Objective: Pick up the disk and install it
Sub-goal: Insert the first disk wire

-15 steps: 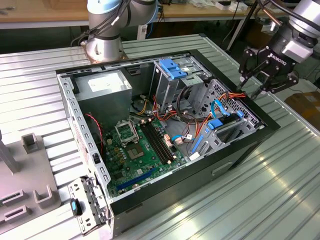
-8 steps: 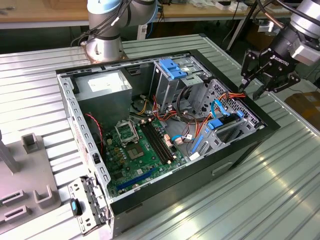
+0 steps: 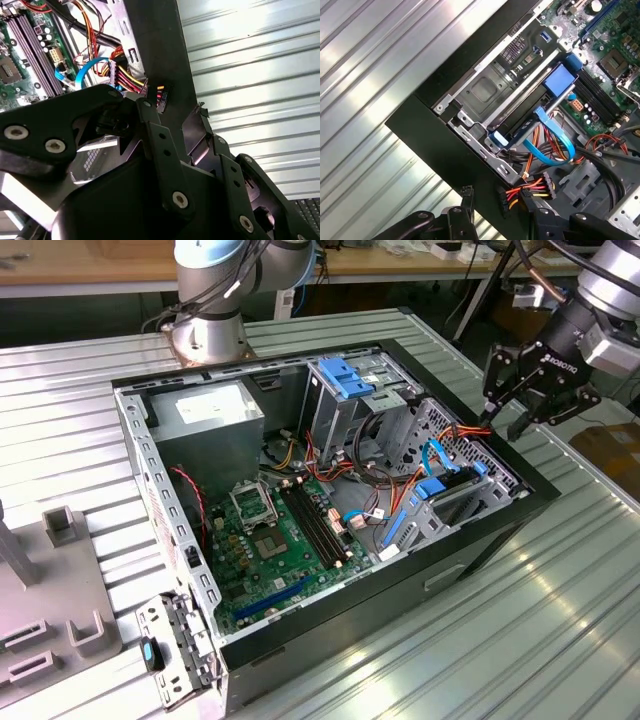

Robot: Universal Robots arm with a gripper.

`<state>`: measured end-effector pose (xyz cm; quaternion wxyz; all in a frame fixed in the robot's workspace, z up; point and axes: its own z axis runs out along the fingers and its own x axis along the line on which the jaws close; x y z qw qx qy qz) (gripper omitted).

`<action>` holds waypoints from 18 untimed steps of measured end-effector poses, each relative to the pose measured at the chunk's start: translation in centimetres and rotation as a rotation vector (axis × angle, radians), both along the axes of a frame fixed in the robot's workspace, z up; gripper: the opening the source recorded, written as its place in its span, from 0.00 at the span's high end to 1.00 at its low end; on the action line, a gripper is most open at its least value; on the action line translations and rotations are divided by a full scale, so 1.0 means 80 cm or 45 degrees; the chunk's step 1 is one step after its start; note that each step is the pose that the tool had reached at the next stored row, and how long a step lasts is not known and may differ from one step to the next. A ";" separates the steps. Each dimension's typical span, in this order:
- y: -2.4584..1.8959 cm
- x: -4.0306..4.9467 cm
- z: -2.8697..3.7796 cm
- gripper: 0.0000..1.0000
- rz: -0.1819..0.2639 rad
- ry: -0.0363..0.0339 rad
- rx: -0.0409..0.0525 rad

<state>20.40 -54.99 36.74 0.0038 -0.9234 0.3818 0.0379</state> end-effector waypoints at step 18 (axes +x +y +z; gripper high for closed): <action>-0.0001 -0.008 -0.0004 0.52 0.211 -0.1011 0.003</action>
